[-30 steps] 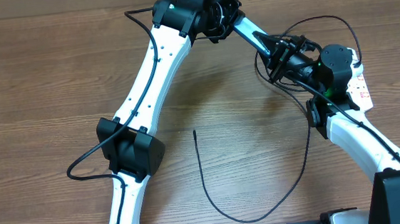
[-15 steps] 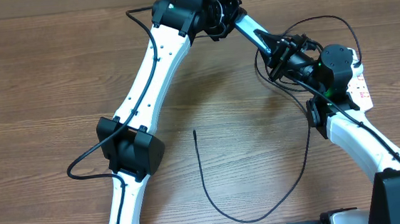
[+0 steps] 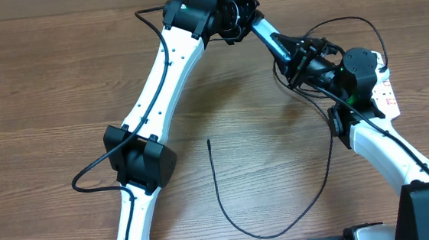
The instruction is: Plug charger to phone and switch on socket
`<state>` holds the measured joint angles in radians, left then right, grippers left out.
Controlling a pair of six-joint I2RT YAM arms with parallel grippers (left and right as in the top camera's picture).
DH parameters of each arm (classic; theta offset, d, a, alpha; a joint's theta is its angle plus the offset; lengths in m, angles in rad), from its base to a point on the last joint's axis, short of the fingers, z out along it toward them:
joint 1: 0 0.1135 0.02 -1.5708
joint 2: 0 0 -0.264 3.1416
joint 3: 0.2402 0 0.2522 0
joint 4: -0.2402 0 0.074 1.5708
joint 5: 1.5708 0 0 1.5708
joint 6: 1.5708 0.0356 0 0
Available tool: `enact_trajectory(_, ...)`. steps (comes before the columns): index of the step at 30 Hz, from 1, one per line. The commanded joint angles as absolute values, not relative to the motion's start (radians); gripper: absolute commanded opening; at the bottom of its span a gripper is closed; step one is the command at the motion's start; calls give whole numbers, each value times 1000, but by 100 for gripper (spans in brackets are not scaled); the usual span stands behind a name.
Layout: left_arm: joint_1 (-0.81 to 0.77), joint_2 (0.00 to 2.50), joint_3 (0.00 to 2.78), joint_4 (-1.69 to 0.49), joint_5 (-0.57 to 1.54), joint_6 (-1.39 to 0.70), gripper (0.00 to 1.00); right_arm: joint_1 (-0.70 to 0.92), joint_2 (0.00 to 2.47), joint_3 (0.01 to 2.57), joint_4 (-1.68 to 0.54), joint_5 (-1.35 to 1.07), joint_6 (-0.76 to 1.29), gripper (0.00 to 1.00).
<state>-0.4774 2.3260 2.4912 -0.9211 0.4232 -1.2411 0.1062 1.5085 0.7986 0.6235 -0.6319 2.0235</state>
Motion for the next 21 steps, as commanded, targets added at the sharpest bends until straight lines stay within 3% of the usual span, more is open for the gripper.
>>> enact_trajectory(1, -491, 2336, 2486, -923, 439, -1204, 15, 116, 1501, 825, 635, -663, 2162, 22)
enact_trajectory(6, -491, 2336, 2486, -923, 439, -1204, 16, 116, 1501, 825, 635, -663, 2162, 46)
enact_trajectory(8, -491, 2336, 2486, -923, 439, -1204, 16, 116, 1501, 825, 635, -663, 2162, 51)
enact_trajectory(16, -491, 2336, 2486, -923, 439, -1204, 16, 116, 1501, 825, 635, -663, 2162, 52)
enact_trajectory(21, -491, 2336, 2486, -923, 439, -1204, 8, 116, 1501, 825, 635, -663, 2162, 52)
